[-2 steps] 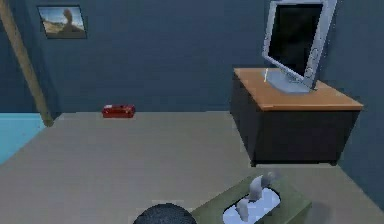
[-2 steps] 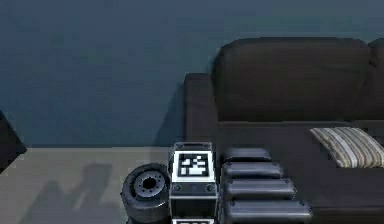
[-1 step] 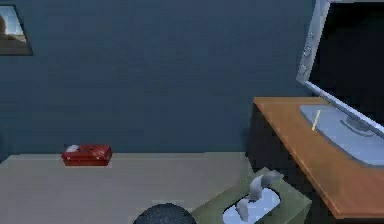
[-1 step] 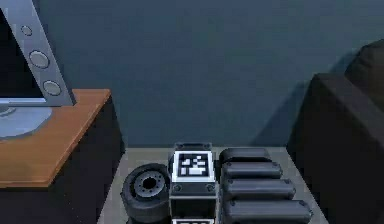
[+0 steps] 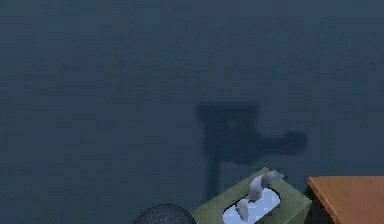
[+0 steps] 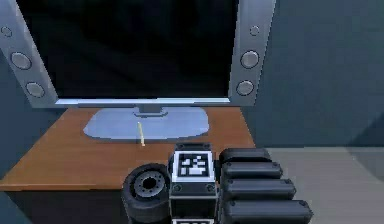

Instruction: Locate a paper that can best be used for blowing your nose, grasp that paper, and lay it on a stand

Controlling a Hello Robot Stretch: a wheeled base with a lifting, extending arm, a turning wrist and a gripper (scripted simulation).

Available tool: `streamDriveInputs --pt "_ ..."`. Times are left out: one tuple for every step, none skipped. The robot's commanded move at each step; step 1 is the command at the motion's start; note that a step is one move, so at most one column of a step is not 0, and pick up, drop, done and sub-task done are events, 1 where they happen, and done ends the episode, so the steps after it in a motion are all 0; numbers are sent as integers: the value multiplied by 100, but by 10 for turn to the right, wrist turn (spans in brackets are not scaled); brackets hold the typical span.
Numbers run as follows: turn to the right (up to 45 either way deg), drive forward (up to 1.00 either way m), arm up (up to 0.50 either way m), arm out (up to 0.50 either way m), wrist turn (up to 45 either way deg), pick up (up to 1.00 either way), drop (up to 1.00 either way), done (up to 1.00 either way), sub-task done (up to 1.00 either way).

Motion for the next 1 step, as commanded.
streamDriveInputs --pt "-120 0 0 0 0 0 0 0 0"
